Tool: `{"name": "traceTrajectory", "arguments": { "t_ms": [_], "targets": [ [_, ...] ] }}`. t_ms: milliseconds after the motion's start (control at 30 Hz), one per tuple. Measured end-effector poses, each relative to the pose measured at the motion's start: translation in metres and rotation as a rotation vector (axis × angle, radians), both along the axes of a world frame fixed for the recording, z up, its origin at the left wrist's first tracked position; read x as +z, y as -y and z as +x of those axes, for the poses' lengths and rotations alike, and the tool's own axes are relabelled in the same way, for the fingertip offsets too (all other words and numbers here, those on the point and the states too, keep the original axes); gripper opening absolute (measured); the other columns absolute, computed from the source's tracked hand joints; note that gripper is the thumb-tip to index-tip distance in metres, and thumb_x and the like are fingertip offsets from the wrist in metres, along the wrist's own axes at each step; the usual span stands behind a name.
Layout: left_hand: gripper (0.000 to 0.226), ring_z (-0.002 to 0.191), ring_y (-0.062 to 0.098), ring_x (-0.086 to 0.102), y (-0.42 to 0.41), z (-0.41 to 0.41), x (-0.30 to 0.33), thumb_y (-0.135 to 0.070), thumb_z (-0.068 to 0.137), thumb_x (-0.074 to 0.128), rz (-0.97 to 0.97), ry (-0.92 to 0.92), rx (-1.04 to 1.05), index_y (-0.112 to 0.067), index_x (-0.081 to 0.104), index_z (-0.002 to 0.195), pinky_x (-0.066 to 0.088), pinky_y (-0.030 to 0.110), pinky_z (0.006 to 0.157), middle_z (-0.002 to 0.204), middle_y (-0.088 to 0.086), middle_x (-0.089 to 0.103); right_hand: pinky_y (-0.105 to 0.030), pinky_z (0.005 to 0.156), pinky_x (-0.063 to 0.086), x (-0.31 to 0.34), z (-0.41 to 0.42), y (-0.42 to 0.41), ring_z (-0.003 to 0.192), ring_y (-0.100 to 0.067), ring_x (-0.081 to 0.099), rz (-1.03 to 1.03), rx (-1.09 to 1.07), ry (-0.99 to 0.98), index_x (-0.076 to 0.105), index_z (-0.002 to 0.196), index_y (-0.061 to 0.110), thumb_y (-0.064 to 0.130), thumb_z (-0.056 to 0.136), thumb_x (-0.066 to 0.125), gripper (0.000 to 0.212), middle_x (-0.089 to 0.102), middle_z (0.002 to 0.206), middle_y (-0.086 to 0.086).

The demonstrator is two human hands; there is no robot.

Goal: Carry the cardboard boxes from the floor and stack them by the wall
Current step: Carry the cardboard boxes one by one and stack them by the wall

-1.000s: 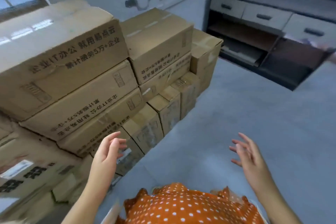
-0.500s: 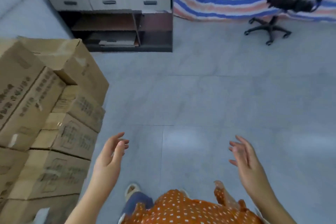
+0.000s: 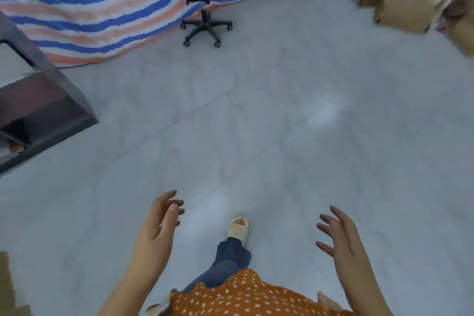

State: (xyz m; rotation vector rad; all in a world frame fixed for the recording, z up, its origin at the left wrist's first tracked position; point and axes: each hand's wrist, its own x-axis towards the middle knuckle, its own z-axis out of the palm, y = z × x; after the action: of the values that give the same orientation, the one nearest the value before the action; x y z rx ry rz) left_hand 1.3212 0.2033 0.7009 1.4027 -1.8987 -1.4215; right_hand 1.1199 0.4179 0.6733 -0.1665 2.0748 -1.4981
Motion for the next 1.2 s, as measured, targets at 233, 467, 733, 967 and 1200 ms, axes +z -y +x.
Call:
{"name": "traceTrajectory", "arguments": {
  "t_ms": [233, 467, 733, 967, 1200],
  "targets": [
    [0.023, 0.093, -0.003, 0.062, 0.085, -0.156, 0.018, -0.034, 0.095, 0.038, -0.005, -0.1, -0.266, -0.039, 0.052, 0.113, 0.048, 0.028, 0.085, 0.106, -0.01, 0.064, -0.023, 0.078, 0.049, 0.016, -0.1, 0.05, 0.105, 0.0, 0.059, -0.086, -0.247, -0.067, 0.046, 0.123, 0.04, 0.056, 0.081, 0.038, 0.046, 0.058, 0.116, 0.017],
    [0.025, 0.092, 0.0, 0.064, 0.102, -0.292, 0.019, -0.021, 0.099, 0.042, 0.017, -0.076, -0.528, -0.036, 0.055, 0.113, 0.049, 0.032, 0.086, 0.104, -0.004, 0.066, -0.024, 0.078, 0.049, 0.014, -0.169, 0.029, 0.103, -0.002, 0.059, -0.079, -0.52, -0.064, 0.047, 0.115, 0.046, 0.05, 0.086, 0.038, 0.03, 0.058, 0.114, 0.017],
    [0.024, 0.095, 0.004, 0.065, 0.051, -0.45, 0.003, -0.022, 0.099, 0.041, 0.028, -0.087, -0.609, -0.034, 0.056, 0.115, 0.049, 0.031, 0.086, 0.103, -0.004, 0.067, -0.019, 0.072, 0.048, -0.002, -0.297, -0.038, 0.1, -0.002, 0.06, -0.051, -0.621, -0.04, 0.047, 0.116, 0.042, 0.033, 0.097, 0.04, 0.022, 0.059, 0.112, 0.016],
    [0.024, 0.094, -0.001, 0.064, -0.04, -0.609, 0.008, -0.023, 0.099, 0.041, 0.06, -0.136, -0.656, -0.035, 0.055, 0.115, 0.048, 0.024, 0.082, 0.104, -0.008, 0.067, -0.028, 0.082, 0.051, 0.027, -0.446, -0.124, 0.105, -0.001, 0.061, -0.039, -0.619, -0.115, 0.05, 0.122, 0.038, 0.039, 0.095, 0.04, 0.029, 0.062, 0.114, 0.015],
    [0.023, 0.094, 0.003, 0.064, -0.071, -0.706, -0.001, -0.023, 0.099, 0.041, 0.054, -0.058, -0.633, -0.038, 0.054, 0.111, 0.049, 0.023, 0.082, 0.103, -0.007, 0.066, -0.025, 0.079, 0.05, 0.02, -0.561, -0.148, 0.105, -0.001, 0.06, -0.009, -0.556, -0.045, 0.049, 0.125, 0.035, 0.032, 0.099, 0.04, 0.028, 0.061, 0.115, 0.015]
  ]
}}
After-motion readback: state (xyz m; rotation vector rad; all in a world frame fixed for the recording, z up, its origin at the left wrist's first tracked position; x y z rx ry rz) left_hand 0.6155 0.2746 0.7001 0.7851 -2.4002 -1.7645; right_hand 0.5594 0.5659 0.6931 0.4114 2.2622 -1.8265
